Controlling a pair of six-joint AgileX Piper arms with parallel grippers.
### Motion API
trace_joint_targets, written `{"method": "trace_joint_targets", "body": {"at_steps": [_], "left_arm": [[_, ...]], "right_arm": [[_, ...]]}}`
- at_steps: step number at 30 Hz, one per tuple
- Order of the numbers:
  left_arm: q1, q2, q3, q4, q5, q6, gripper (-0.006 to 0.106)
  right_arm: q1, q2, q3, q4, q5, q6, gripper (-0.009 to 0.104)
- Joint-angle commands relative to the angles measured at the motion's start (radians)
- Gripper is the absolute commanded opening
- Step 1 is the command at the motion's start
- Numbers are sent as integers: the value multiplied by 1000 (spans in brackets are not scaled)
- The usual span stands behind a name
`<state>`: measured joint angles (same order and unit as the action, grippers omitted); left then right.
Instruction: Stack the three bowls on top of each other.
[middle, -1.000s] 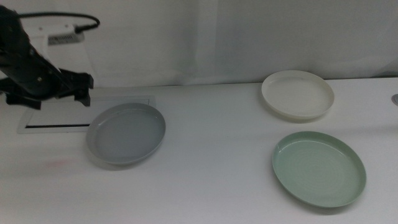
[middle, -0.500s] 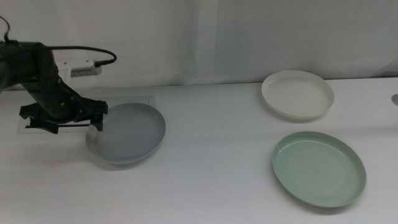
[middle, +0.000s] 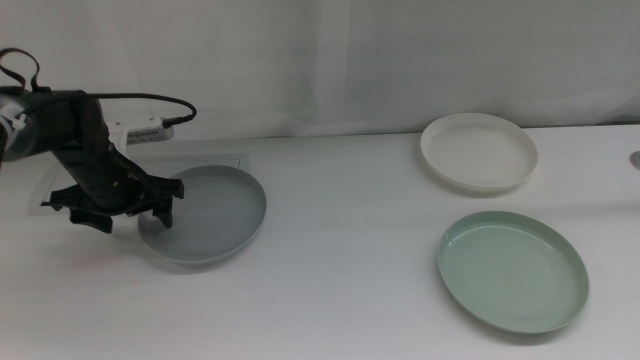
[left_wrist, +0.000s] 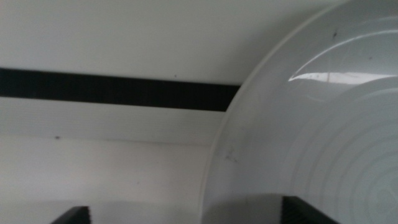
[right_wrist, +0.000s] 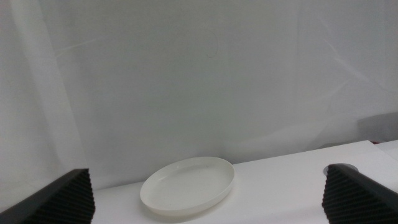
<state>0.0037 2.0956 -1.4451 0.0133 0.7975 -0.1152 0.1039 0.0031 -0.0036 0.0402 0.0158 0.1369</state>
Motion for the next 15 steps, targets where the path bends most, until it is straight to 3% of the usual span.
{"method": "trace_joint_targets", "body": {"at_steps": [1,4,5,8,11,15], "left_arm": [[-4,9,-7,-23,-3,-10,74],[-4,19,-7,-29,3,-25,53],[-4,26,-7,-29,15,-36,33],[-4,27,-7,-29,16,-36,-1],[-4,27,-7,-30,16,-33,-3],[-4,-2,-7,-102,25,10,-3]], "right_arm": [[-4,-31,38,-2,-9,-6,103],[-4,-31,38,-2,-9,-6,103],[-4,-31,38,-2,-9,-6,103],[-4,-31,38,-2,-9,-6,103],[-4,-31,38,-2,-9,-6,103],[-4,-31,38,-2,-9,-6,103]]}}
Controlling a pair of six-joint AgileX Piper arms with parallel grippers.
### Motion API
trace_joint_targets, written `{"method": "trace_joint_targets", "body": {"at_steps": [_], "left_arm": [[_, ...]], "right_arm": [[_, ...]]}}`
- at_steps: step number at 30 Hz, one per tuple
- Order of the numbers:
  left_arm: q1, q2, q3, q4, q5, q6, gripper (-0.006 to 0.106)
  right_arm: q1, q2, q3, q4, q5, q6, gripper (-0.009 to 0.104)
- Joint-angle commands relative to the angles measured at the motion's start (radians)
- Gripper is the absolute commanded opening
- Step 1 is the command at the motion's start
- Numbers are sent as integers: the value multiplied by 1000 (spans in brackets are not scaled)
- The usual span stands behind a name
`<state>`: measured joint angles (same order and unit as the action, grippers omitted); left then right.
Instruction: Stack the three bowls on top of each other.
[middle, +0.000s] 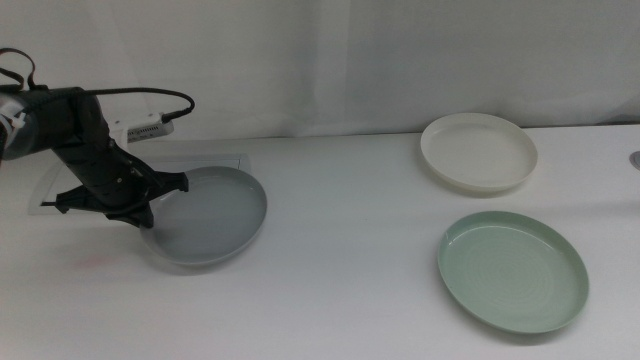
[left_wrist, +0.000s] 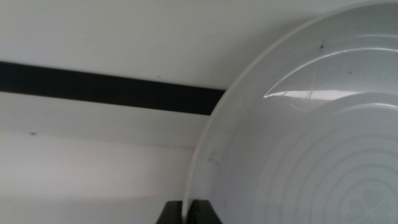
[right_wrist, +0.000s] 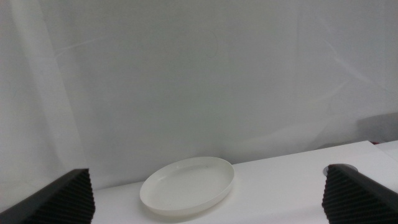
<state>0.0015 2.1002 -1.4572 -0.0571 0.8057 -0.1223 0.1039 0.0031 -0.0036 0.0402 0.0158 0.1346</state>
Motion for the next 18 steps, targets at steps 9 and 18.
{"method": "trace_joint_targets", "body": {"at_steps": [9,18], "left_arm": [[-11,-157,5,-135,51,91,-3],[-136,-313,5,-143,128,102,-3]], "right_arm": [[-4,-31,38,-2,-9,-4,103],[-4,-31,38,-2,-9,-4,103]]}}
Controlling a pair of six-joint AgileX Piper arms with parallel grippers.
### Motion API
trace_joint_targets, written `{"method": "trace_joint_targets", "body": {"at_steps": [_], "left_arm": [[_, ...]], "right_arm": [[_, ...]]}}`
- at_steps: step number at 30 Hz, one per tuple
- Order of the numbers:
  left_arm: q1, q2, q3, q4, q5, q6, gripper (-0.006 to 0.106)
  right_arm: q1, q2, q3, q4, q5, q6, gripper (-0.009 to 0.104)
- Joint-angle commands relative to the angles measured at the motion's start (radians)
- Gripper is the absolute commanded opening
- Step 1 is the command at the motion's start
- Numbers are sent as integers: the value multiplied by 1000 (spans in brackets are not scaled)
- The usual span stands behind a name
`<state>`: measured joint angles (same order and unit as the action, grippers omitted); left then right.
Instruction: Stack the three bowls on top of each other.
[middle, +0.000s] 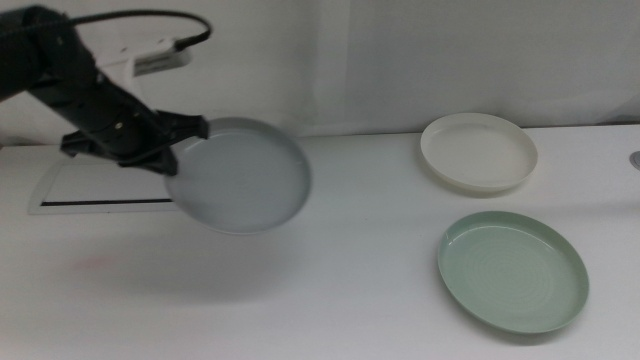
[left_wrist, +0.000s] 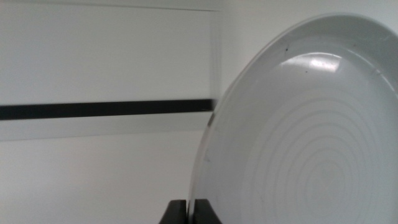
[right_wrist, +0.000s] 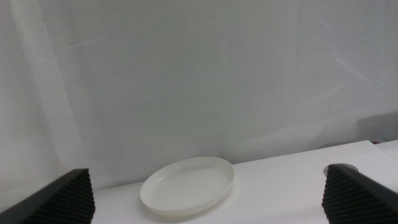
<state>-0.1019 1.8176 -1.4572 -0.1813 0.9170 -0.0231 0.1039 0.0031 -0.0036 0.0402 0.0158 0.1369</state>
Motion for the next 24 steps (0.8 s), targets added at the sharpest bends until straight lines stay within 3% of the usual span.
{"method": "trace_joint_targets", "body": {"at_steps": [1,13,24], "left_arm": [[-52,-41,5,-18,25,5,-3],[-372,-84,75,1,12,-20,-3],[-397,-84,389,-37,-249,-30,-3]], "right_arm": [[-4,-31,38,-2,-9,-6,103],[-4,-31,38,-2,-9,-6,103],[-4,-31,38,-2,-9,-6,103]]}}
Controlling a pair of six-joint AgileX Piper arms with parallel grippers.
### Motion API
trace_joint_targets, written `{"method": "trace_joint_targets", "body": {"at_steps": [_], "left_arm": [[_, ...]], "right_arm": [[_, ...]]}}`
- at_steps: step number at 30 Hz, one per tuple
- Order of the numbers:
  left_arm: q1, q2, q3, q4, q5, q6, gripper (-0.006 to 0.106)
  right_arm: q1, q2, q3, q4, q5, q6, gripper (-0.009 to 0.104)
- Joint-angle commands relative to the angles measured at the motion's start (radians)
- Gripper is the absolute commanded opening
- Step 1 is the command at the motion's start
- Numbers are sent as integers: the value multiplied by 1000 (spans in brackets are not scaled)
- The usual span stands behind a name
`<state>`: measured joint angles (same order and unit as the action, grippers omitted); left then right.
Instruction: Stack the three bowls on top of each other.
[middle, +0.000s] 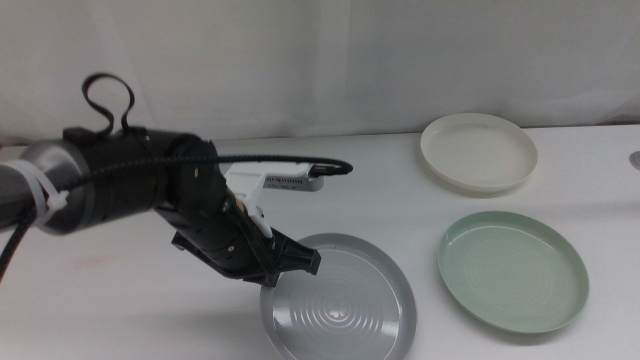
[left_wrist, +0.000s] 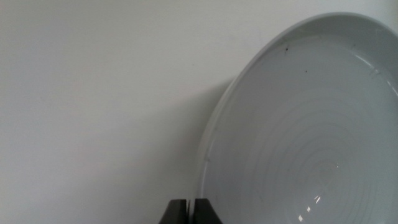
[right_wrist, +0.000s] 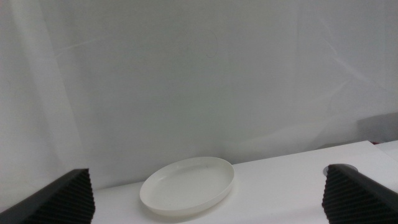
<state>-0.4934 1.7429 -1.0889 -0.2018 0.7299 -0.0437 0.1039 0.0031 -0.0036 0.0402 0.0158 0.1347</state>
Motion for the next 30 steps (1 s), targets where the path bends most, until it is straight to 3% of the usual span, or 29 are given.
{"method": "trace_joint_targets", "body": {"at_steps": [1,23,27,30], "left_arm": [[-5,-9,29,-17,-83,-10,-3],[-5,80,37,40,-143,-10,-1],[-5,80,37,48,-143,-10,17],[-5,80,37,48,-143,-10,55]], "right_arm": [[-4,-31,38,-2,-9,-4,103],[-4,-31,38,-2,-9,-4,103],[-4,-31,38,-2,-9,-4,103],[-4,-31,38,-2,-9,-4,103]]}}
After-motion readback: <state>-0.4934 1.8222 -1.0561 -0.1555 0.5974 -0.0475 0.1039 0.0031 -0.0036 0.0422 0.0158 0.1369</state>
